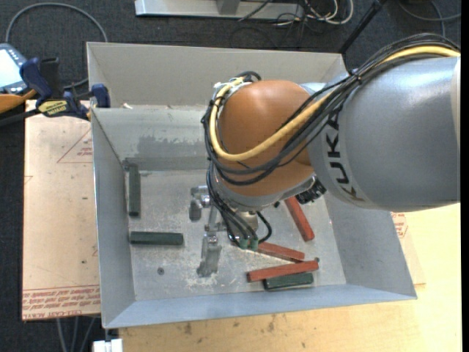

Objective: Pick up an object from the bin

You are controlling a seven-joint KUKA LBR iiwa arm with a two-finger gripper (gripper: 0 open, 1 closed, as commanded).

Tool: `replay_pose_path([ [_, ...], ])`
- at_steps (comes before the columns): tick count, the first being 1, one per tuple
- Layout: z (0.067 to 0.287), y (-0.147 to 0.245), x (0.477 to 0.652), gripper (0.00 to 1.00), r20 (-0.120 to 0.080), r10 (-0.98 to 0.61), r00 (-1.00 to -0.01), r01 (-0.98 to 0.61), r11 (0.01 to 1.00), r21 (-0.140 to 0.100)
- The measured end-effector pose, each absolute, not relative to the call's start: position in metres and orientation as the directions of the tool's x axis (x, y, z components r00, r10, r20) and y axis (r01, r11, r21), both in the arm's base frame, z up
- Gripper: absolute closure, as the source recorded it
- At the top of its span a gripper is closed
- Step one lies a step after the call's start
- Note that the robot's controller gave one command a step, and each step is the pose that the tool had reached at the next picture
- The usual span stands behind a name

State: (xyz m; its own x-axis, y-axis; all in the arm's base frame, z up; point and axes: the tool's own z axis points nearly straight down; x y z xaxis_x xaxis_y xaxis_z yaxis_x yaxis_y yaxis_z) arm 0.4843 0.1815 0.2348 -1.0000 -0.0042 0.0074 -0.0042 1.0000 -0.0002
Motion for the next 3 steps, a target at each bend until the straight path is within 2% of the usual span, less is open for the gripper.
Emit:
replay_pose_path([
  [1, 0.076, 0.194, 0.499, 0.00, 0.001, -0.515, -0.857, -0.515, 0.857, 0.001],
  [2, 0.120, 0.163, 0.577, 0.00, -0.009, -0.365, -0.931, -0.365, 0.931, -0.001],
  [3, 0.067, 0.131, 0.533, 0.00, 0.006, -0.365, -0.931, -0.365, 0.931, 0.002],
])
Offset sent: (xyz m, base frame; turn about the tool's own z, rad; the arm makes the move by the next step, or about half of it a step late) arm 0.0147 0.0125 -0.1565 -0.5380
